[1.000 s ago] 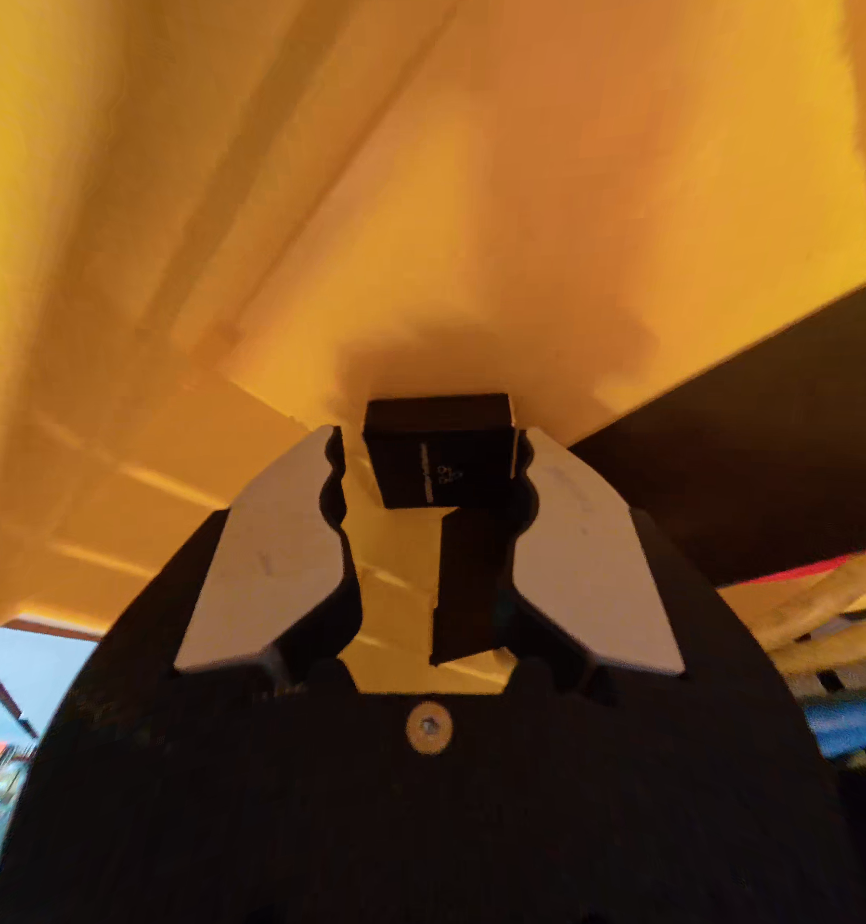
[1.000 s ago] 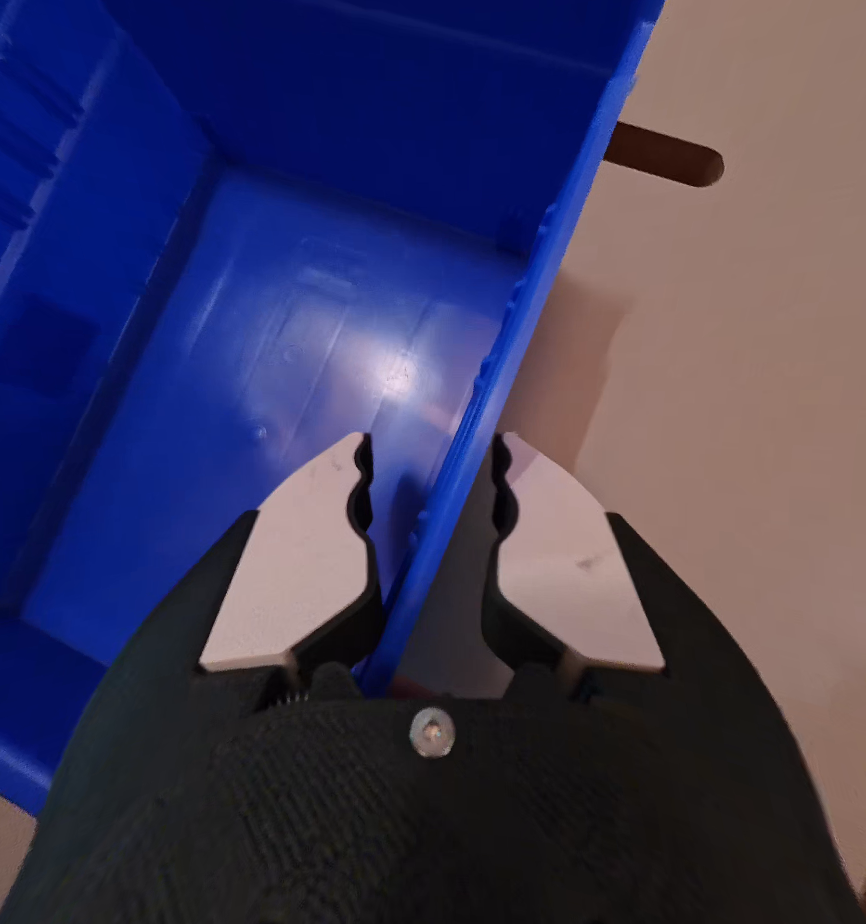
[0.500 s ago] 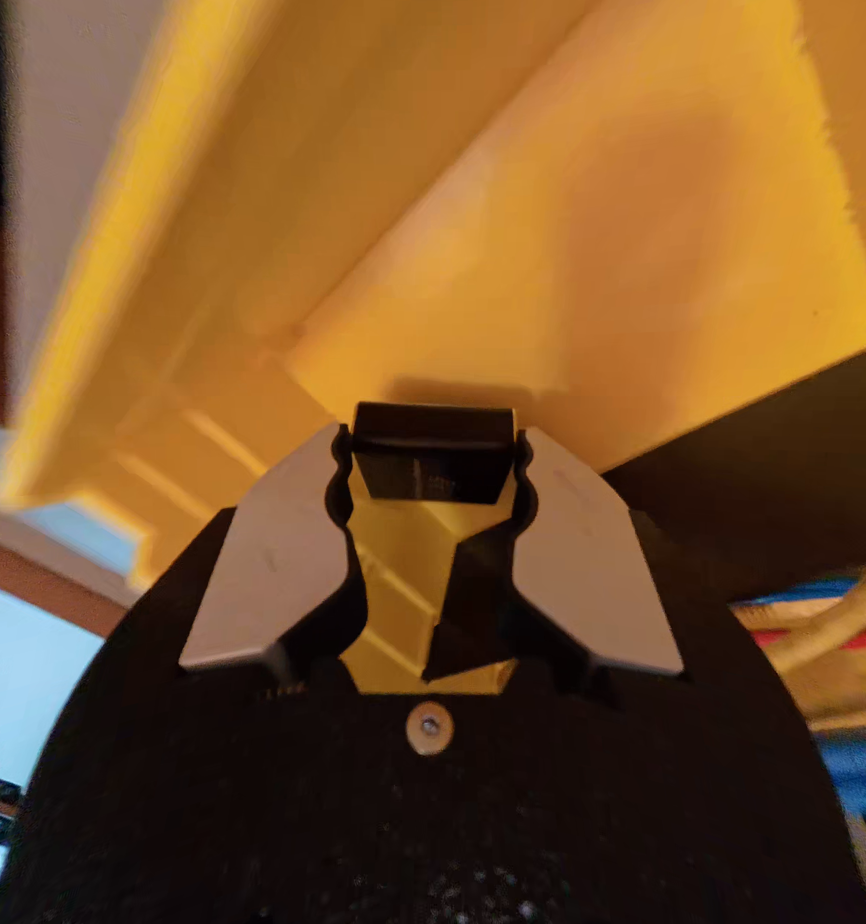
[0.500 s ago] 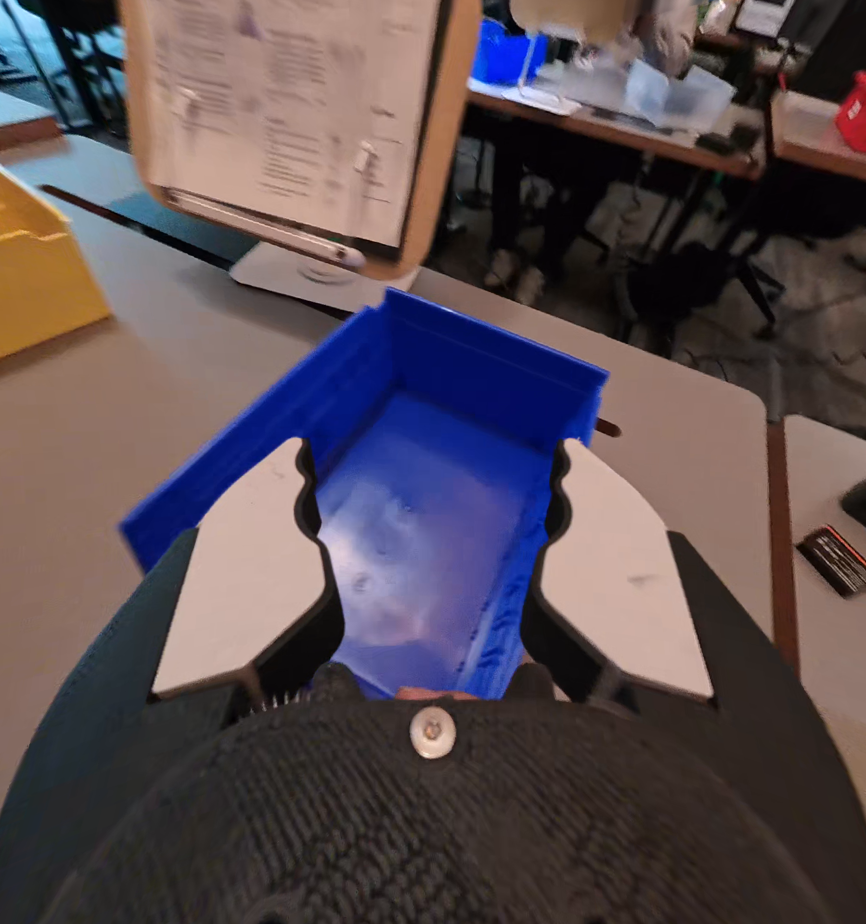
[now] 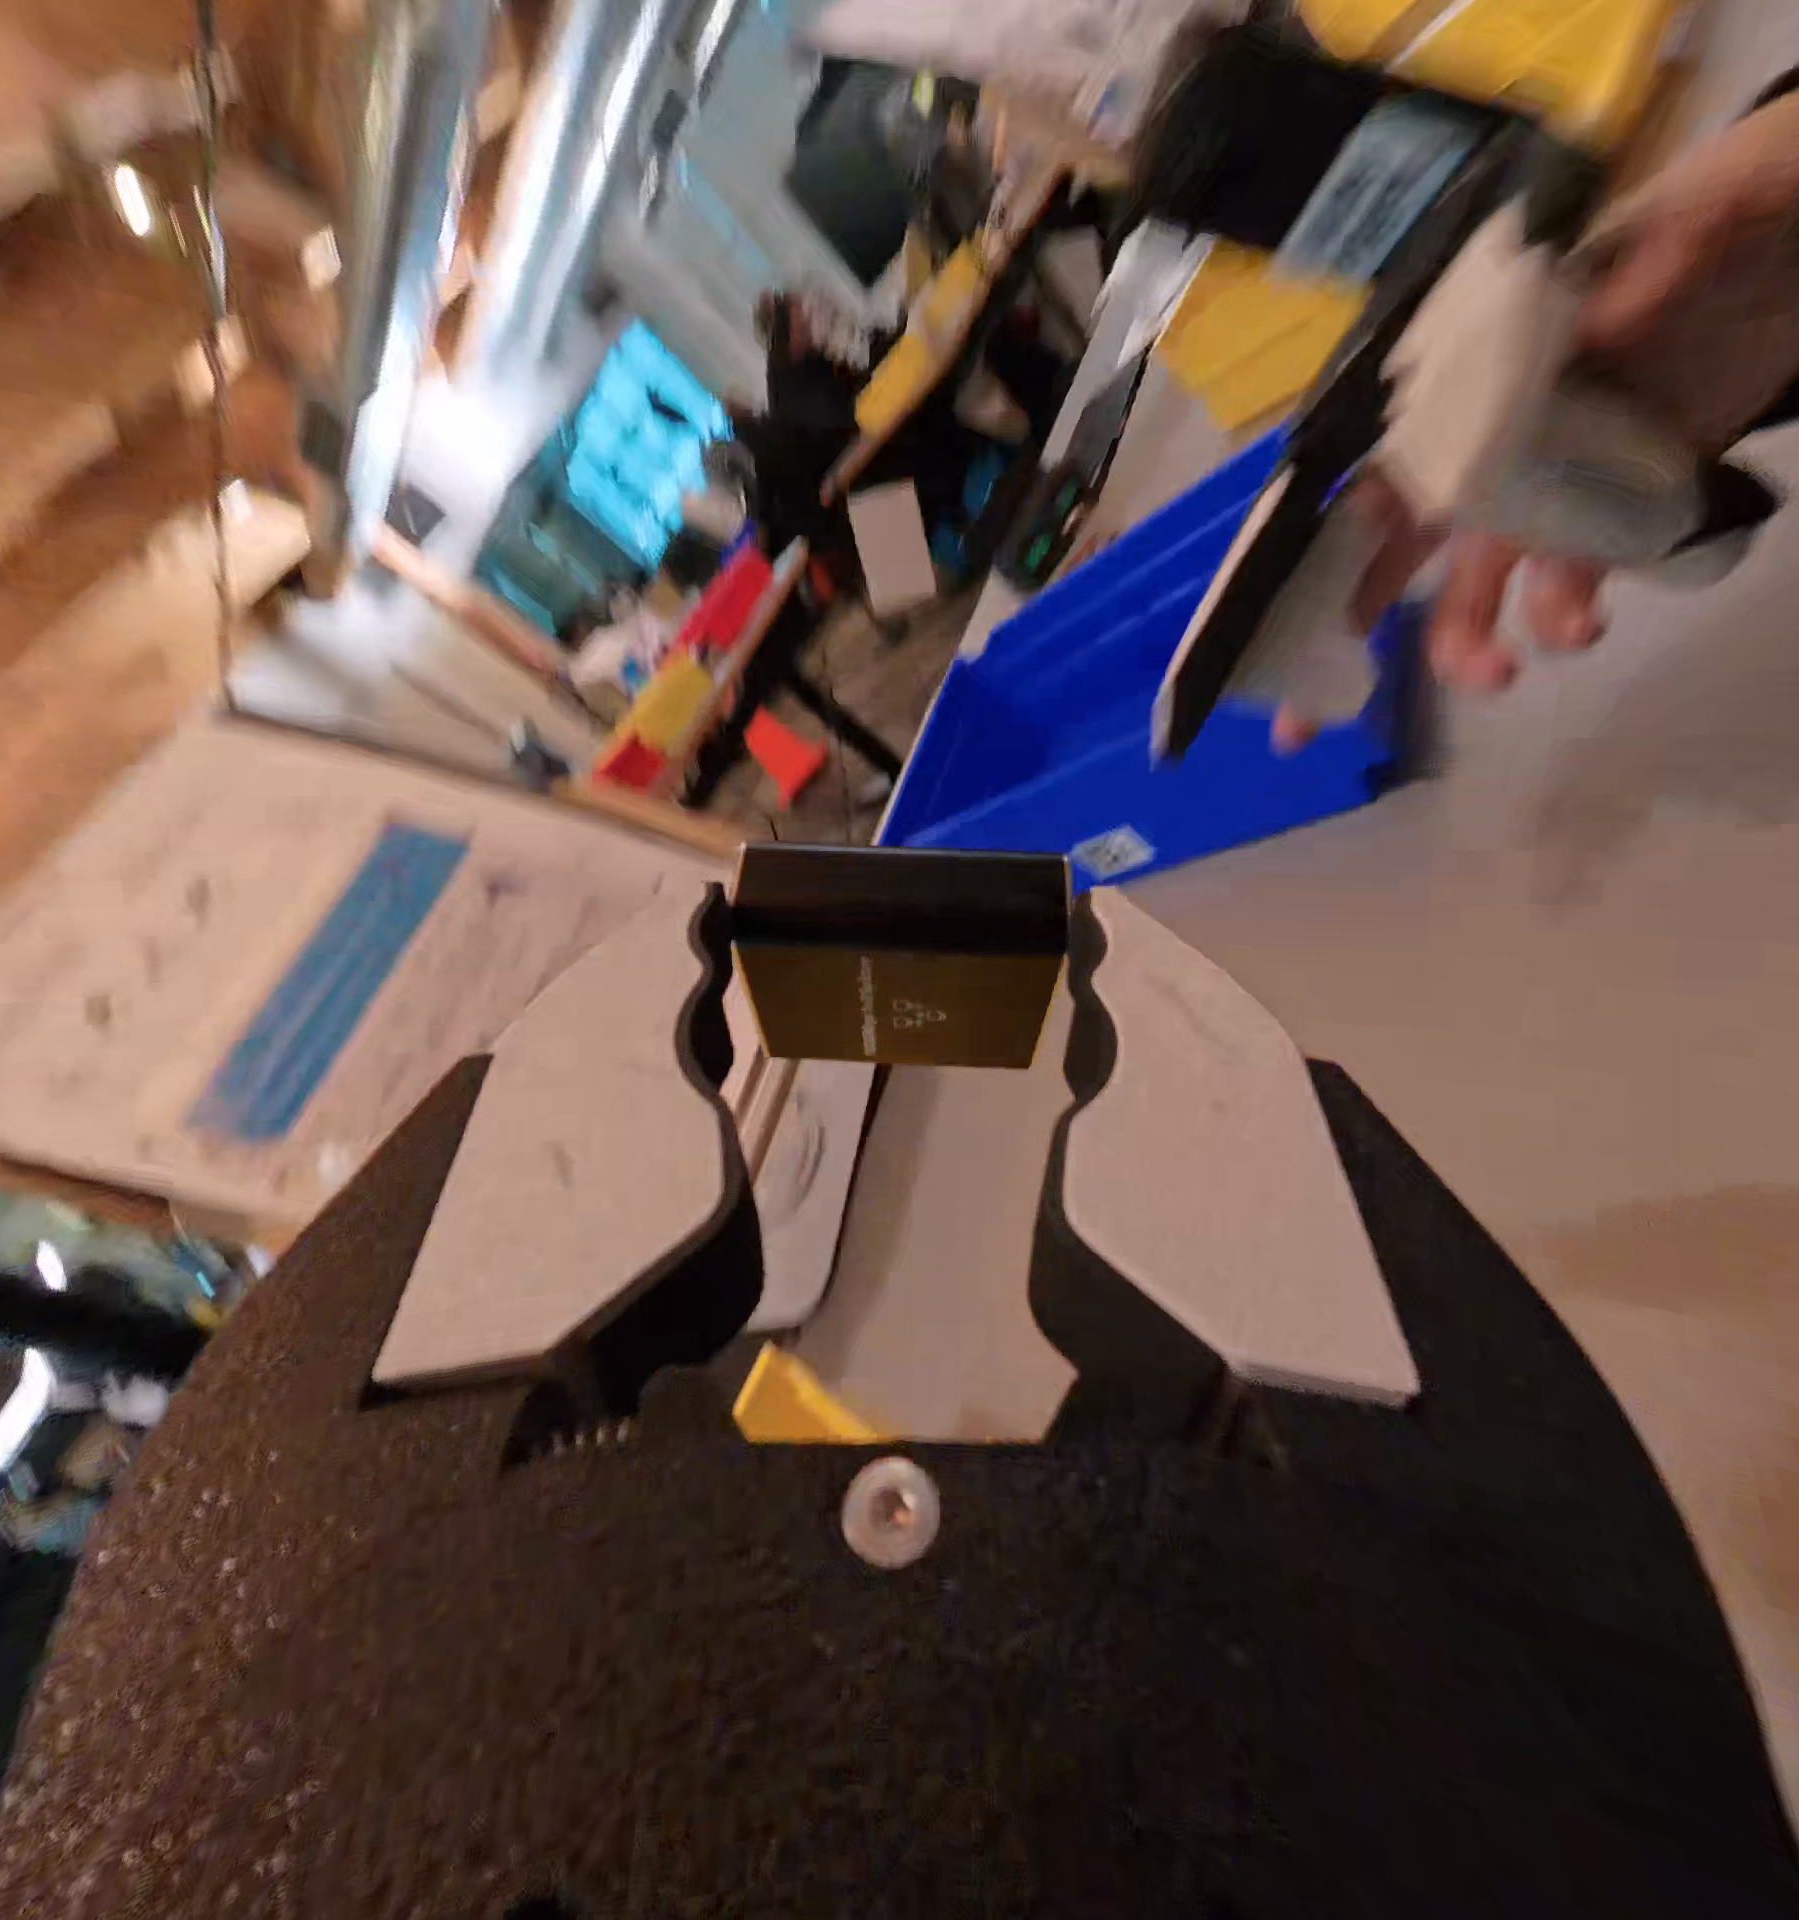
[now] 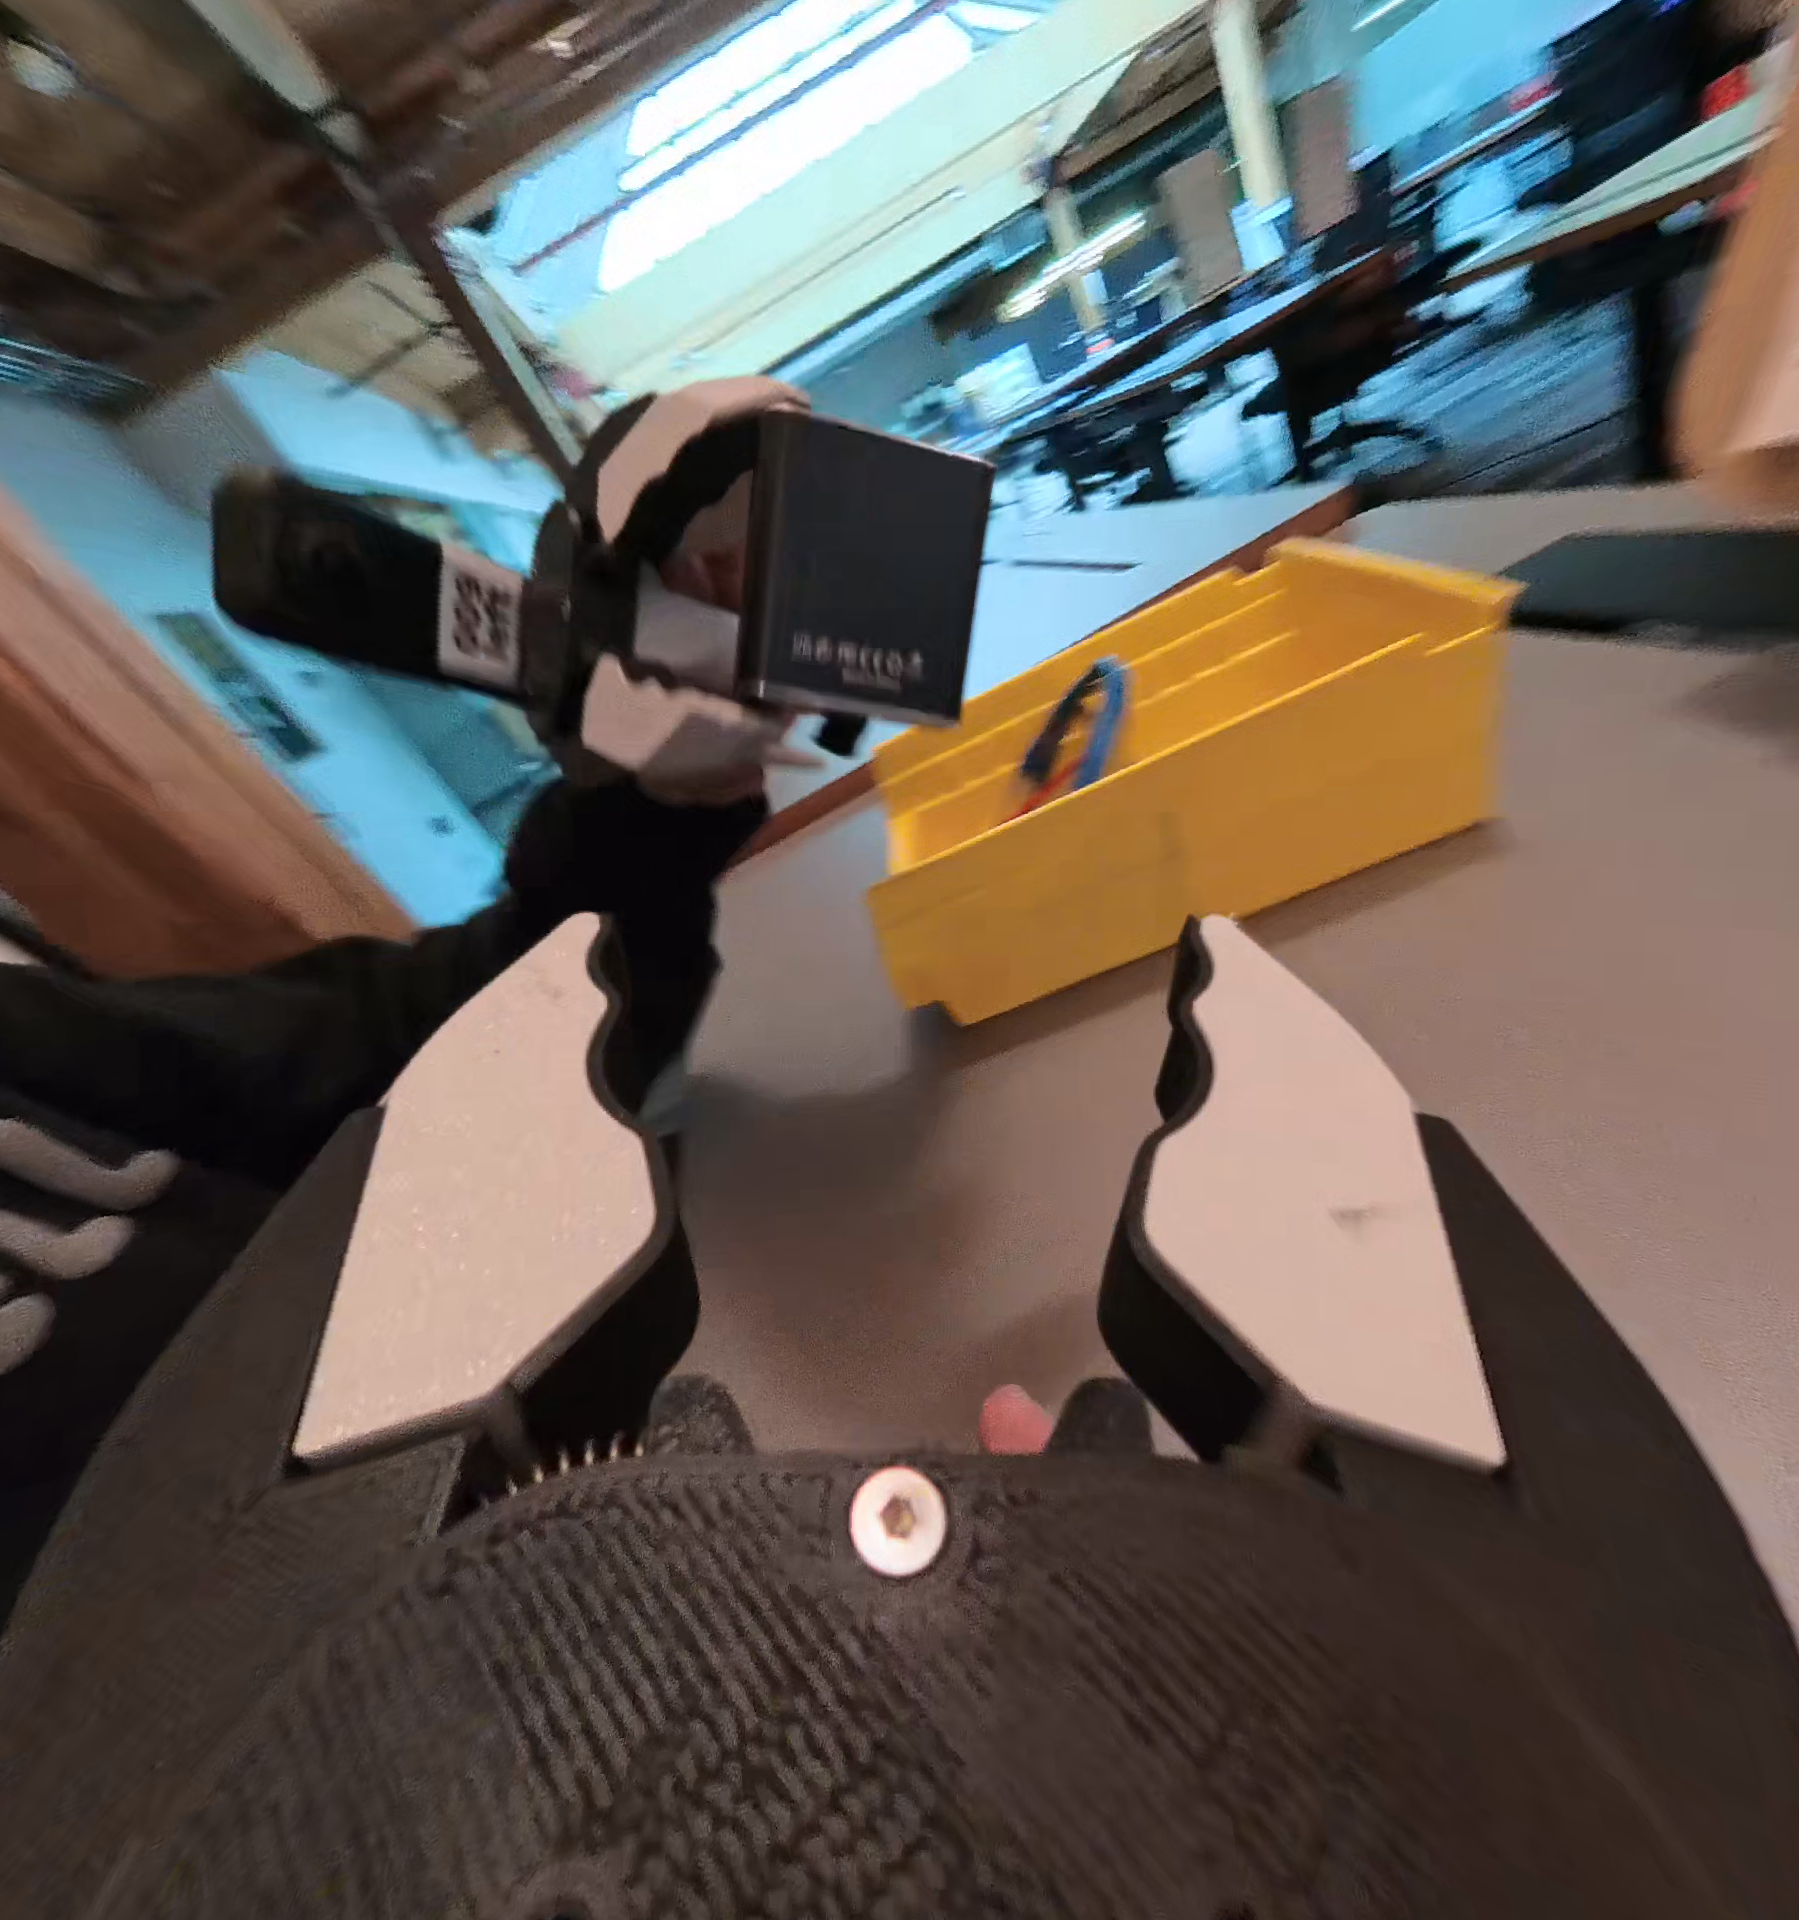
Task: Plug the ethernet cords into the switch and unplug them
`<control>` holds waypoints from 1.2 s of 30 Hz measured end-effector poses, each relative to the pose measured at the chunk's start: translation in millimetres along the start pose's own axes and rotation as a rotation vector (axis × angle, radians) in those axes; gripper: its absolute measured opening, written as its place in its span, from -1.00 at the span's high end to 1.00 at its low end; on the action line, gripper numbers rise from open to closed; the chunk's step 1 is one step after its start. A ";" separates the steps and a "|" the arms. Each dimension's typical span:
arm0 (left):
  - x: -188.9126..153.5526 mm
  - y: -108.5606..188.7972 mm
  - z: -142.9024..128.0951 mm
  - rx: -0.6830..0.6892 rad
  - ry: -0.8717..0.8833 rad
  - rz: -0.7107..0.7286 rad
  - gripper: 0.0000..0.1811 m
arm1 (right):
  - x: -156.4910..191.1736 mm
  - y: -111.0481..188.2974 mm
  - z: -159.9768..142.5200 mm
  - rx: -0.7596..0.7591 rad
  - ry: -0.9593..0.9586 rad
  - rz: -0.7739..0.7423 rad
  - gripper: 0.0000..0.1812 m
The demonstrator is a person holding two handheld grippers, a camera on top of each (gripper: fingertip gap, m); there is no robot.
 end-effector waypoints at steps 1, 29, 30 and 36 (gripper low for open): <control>-22.7 0.9 9.4 -0.051 -0.047 0.012 0.32 | 3.5 -10.0 -8.9 0.021 -0.034 0.055 -0.09; -129.3 -27.9 -56.4 0.368 1.179 -0.323 0.36 | -18.8 -27.7 -82.5 0.651 1.285 -0.601 0.31; -131.5 -27.3 -56.9 0.369 1.192 -0.354 0.43 | -18.5 -29.7 -85.0 0.659 1.304 -0.602 0.30; -136.8 -21.1 -63.2 0.364 1.262 -0.441 0.72 | -8.9 -36.1 -90.1 0.661 1.396 -0.527 0.31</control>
Point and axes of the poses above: each gripper's, where its closed fingertips meet, y back along the fingers, z out of its top, x = y × z across the jaws, the point moved 8 cm from there along y, back along the fingers, and after that the axes turned 7 degrees about z, right-handed, at the moved point
